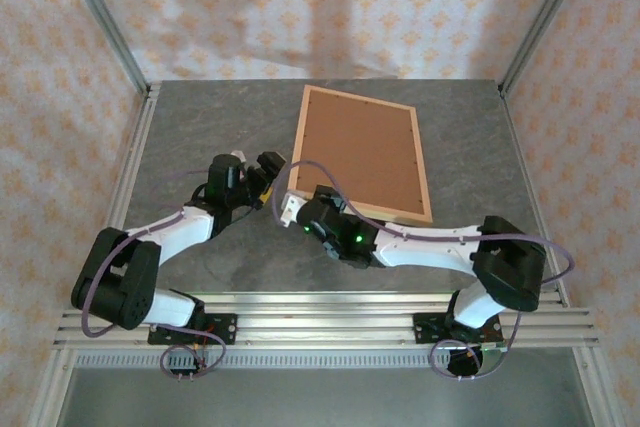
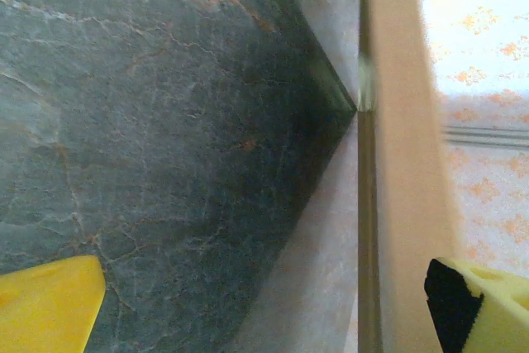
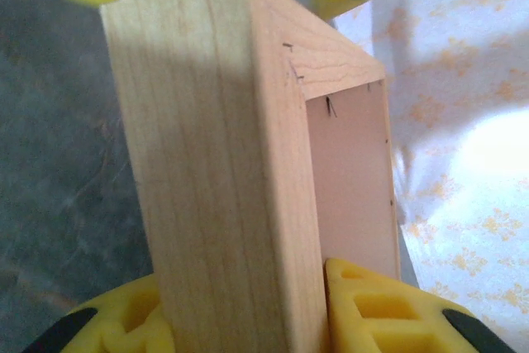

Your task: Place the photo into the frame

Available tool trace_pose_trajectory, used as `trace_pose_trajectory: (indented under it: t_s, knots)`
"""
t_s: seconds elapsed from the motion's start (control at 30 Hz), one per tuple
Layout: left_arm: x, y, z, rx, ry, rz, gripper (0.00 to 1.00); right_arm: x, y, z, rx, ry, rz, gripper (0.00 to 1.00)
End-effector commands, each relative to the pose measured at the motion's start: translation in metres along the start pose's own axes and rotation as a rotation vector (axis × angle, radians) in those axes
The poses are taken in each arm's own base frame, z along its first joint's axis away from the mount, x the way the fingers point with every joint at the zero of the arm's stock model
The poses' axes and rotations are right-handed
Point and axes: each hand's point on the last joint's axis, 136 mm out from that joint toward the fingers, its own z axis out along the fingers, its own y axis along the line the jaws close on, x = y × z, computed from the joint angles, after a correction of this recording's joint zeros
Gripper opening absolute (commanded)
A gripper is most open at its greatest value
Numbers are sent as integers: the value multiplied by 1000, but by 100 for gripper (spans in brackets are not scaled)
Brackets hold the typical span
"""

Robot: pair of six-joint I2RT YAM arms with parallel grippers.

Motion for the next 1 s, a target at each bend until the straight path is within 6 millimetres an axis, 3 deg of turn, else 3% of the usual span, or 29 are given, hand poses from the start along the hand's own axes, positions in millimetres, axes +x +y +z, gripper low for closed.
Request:
trace_pose_trajectory:
  t_s: [0.0, 0.2, 0.43, 0.67, 0.97]
  knots:
    - [-1, 9, 6, -7, -1, -27, 100, -67, -63, -30, 84, -249, 300, 0]
    - [-1, 15, 11, -5, -7, -52, 100, -62, -97, -51, 120, -330, 470, 0]
    - [1, 14, 17, 11, 3, -64, 100, -11, -133, -68, 156, -350, 781, 0]
    - [10, 0, 31, 35, 49, -52, 100, 32, -139, -79, 196, -302, 923, 0]
    - [25, -17, 51, 67, 106, -47, 100, 108, -158, -91, 339, -162, 1184, 0]
